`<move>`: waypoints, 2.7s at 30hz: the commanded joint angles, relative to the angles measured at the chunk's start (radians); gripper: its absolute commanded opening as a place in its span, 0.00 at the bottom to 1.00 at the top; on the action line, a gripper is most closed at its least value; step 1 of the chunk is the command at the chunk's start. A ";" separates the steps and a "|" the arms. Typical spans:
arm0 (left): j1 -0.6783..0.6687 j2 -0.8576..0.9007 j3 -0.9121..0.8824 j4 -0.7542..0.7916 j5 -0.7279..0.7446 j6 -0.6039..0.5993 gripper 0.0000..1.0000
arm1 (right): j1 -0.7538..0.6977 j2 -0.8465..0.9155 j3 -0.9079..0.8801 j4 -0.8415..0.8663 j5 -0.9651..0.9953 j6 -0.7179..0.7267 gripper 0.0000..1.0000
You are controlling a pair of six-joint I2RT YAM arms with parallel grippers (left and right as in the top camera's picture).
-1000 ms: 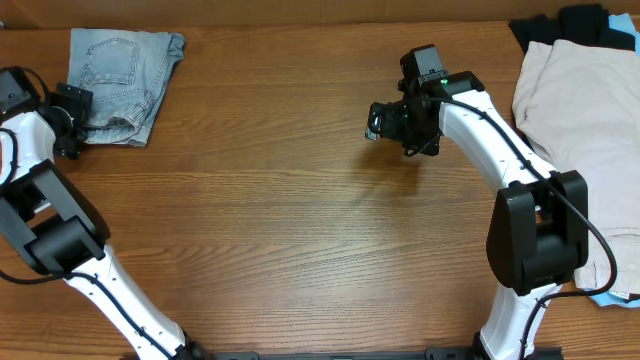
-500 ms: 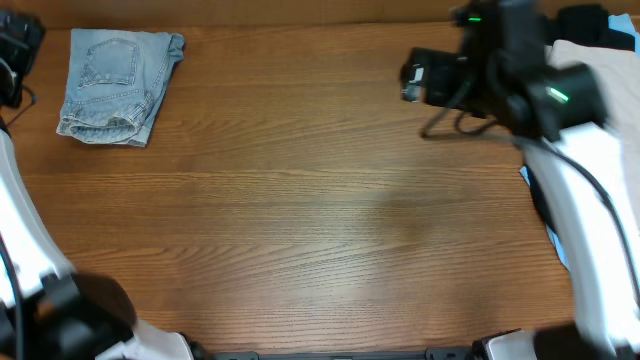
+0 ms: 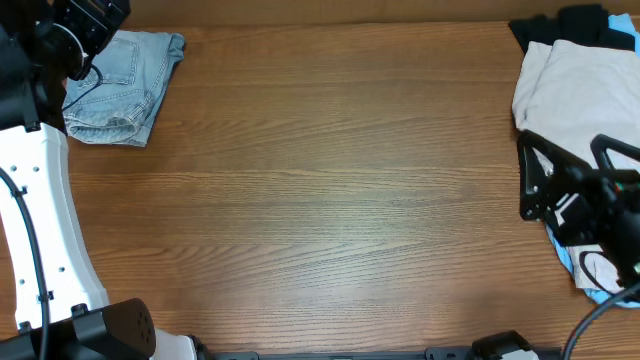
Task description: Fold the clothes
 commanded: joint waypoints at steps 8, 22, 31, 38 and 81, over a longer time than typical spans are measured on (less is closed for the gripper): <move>-0.003 0.005 -0.003 0.000 0.010 0.019 1.00 | -0.011 0.004 -0.065 0.010 0.101 -0.011 1.00; -0.003 0.005 -0.003 0.000 0.010 0.019 1.00 | -0.084 -0.499 -1.216 0.911 0.169 0.005 1.00; -0.003 0.005 -0.003 0.000 0.010 0.019 1.00 | -0.126 -0.752 -1.685 1.157 0.130 0.010 1.00; -0.003 0.005 -0.003 0.000 0.010 0.019 1.00 | -0.132 -0.906 -1.848 1.225 0.130 0.058 1.00; -0.151 -0.094 -0.006 -0.071 -0.012 0.036 1.00 | -0.146 -1.013 -1.899 1.141 0.074 0.061 1.00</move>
